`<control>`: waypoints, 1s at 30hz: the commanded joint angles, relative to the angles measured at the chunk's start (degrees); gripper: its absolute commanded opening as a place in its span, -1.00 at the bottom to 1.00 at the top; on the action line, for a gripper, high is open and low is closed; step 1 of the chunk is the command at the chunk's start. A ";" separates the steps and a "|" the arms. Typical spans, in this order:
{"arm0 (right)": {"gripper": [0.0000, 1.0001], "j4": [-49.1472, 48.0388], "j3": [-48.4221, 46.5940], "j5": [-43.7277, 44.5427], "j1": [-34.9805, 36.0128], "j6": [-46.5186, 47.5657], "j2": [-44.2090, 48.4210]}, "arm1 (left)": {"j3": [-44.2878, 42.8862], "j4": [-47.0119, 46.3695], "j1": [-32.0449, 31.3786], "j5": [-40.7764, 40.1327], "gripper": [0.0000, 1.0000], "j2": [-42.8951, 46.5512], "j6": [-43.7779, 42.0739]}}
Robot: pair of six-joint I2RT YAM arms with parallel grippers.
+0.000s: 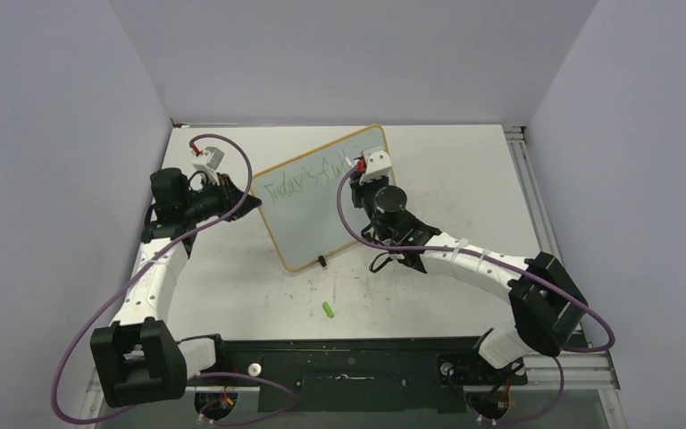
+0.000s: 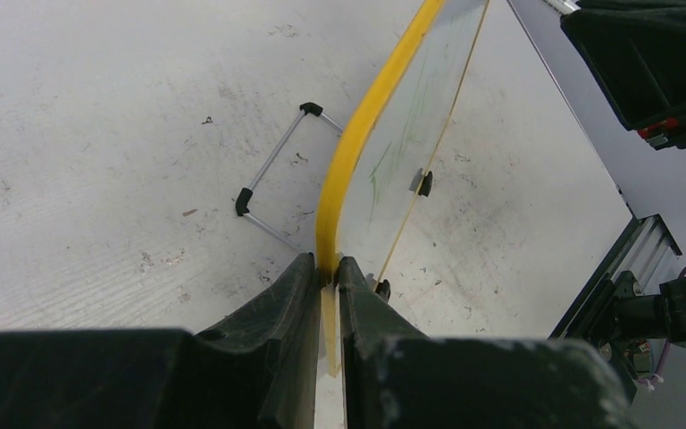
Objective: Write a sentence on the whiteboard
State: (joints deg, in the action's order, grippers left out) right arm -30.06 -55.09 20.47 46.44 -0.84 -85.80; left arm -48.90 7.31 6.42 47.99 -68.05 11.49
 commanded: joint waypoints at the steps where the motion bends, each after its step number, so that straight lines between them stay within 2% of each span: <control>1: -0.89 -0.50 2.37 0.35 -0.43 -1.48 1.89 | -1.10 -1.85 0.07 -0.30 -1.00 1.34 -0.41; 30: -0.89 0.25 6.13 2.25 -0.19 -2.77 4.11 | -0.93 -2.04 0.05 -0.53 -1.00 1.56 -0.24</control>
State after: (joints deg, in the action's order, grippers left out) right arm -29.47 -48.73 21.71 46.48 -3.55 -83.44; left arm -48.90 7.31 6.42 48.01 -68.03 11.53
